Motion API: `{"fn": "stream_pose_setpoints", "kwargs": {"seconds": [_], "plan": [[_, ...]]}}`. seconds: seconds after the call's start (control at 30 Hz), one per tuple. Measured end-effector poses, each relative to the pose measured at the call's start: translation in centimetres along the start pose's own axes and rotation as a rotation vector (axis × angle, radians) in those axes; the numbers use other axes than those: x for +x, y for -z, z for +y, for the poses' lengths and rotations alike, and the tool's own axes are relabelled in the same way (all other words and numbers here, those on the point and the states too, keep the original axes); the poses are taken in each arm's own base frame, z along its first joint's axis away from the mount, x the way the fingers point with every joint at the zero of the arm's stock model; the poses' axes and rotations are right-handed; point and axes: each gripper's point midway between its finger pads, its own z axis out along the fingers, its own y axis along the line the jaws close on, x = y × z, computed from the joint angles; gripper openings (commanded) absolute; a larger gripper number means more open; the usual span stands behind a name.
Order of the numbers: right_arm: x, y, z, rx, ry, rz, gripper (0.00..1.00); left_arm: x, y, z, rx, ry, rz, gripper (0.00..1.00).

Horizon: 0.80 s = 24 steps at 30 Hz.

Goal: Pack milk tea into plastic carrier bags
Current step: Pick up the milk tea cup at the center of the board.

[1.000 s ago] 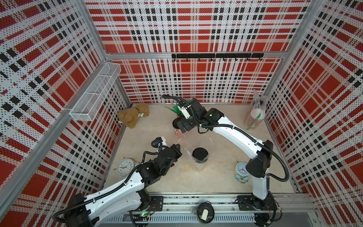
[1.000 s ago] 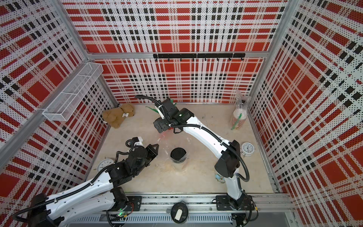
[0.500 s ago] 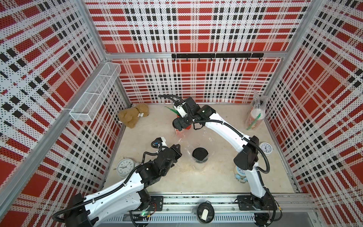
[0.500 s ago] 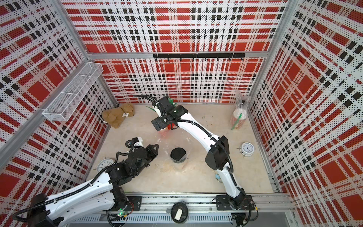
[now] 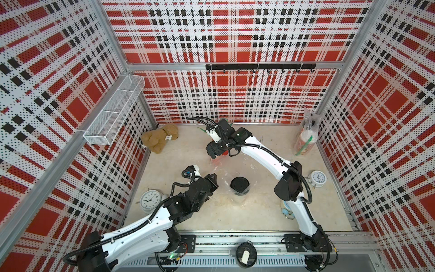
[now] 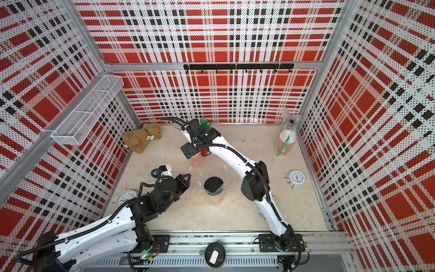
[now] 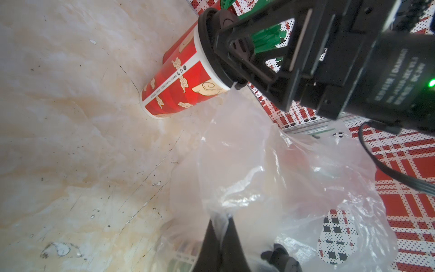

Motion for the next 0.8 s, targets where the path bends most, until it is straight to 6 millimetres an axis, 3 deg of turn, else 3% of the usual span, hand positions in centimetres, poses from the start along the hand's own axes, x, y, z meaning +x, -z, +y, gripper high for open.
{"fn": "stream_pose_setpoints", "kwargs": {"seconds": [0.4,0.8], "plan": [[0.02,-0.92,-0.39,0.015,-0.002,0.005,1.0,-0.32,0.23,-0.18,0.008,0.006,-0.011,0.0],[-0.1,-0.99,-0.47,0.019,-0.005,-0.001,0.81,-0.74,0.51,-0.03,0.003,0.009,-0.027,0.0]]}}
